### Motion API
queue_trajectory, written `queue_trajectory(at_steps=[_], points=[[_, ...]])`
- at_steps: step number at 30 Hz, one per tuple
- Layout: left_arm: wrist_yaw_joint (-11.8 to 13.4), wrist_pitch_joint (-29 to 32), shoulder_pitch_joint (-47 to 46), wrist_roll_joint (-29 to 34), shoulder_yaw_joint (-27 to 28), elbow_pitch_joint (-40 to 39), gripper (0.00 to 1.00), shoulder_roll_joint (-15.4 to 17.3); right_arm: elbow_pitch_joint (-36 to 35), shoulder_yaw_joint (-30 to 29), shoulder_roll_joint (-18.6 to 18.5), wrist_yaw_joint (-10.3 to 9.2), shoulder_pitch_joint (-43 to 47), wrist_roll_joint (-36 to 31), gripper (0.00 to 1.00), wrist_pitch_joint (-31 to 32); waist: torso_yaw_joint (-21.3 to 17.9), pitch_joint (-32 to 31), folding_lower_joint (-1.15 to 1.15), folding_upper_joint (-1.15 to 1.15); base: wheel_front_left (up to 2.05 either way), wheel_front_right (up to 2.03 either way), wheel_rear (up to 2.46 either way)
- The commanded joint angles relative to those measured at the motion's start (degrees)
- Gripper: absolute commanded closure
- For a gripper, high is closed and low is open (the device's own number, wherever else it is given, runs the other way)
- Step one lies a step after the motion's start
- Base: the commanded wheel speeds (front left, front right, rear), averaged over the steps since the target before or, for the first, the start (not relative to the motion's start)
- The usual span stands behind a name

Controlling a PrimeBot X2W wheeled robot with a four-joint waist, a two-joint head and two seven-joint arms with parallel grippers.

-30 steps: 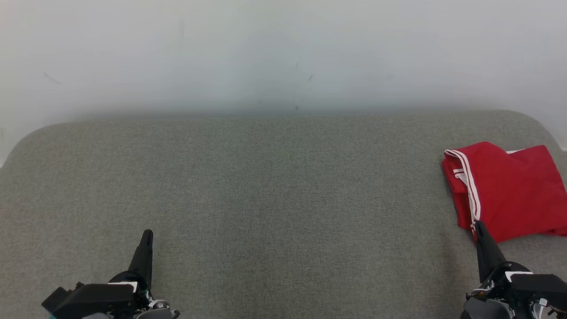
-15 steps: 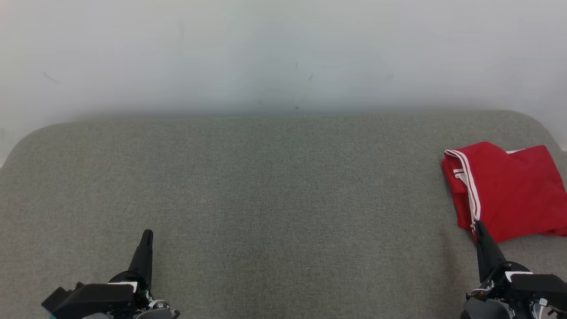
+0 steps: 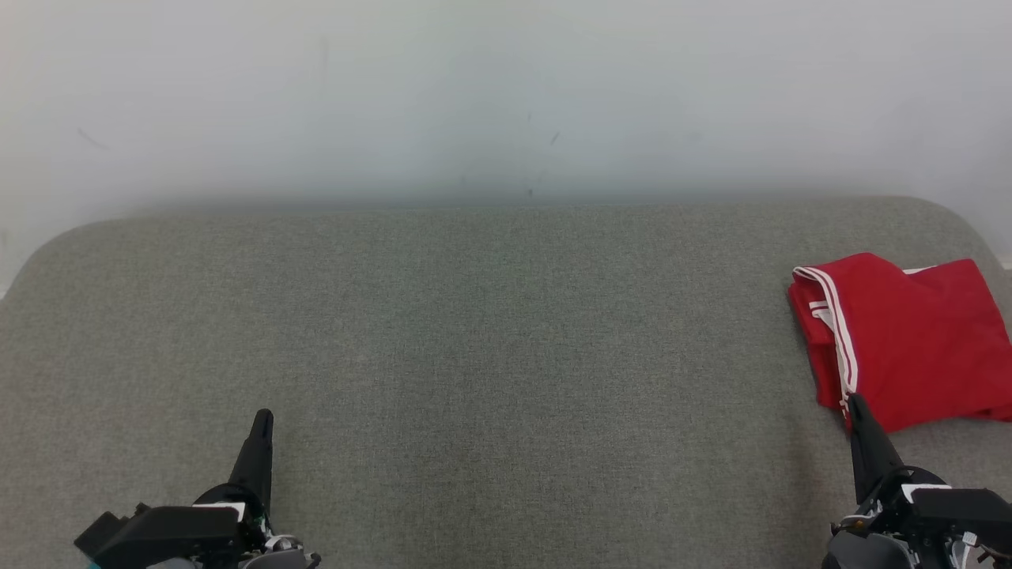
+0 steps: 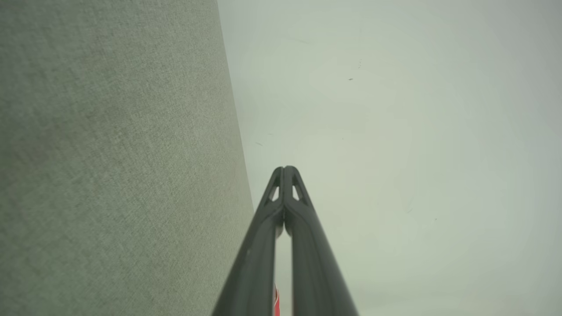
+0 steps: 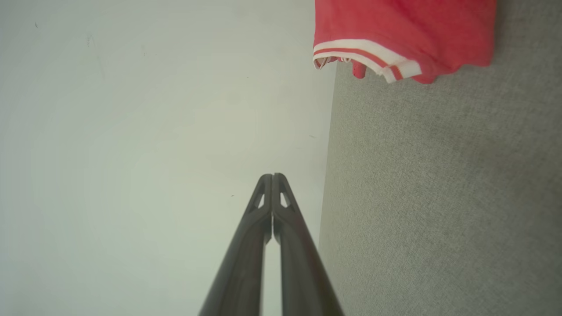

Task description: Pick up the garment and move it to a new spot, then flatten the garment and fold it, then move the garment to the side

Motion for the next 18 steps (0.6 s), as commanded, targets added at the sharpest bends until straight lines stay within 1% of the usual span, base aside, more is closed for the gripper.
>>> queue_trajectory(at_steps=[1,18], points=[[-0.2,0.3,-0.3,-0.3,0.1,0.1,1.00,0.2,-0.1,0.0,-0.1,-0.12,-0.1,0.3,1.00,0.0,0.0,0.0,0.00,0.00,0.00,0.00,0.00],[-0.2,0.3,-0.3,-0.3,0.1,0.1,1.00,0.2,-0.1,0.0,-0.1,-0.12,-0.1,0.3,1.00,0.0,0.0,0.0,0.00,0.00,0.00,0.00,0.00]])
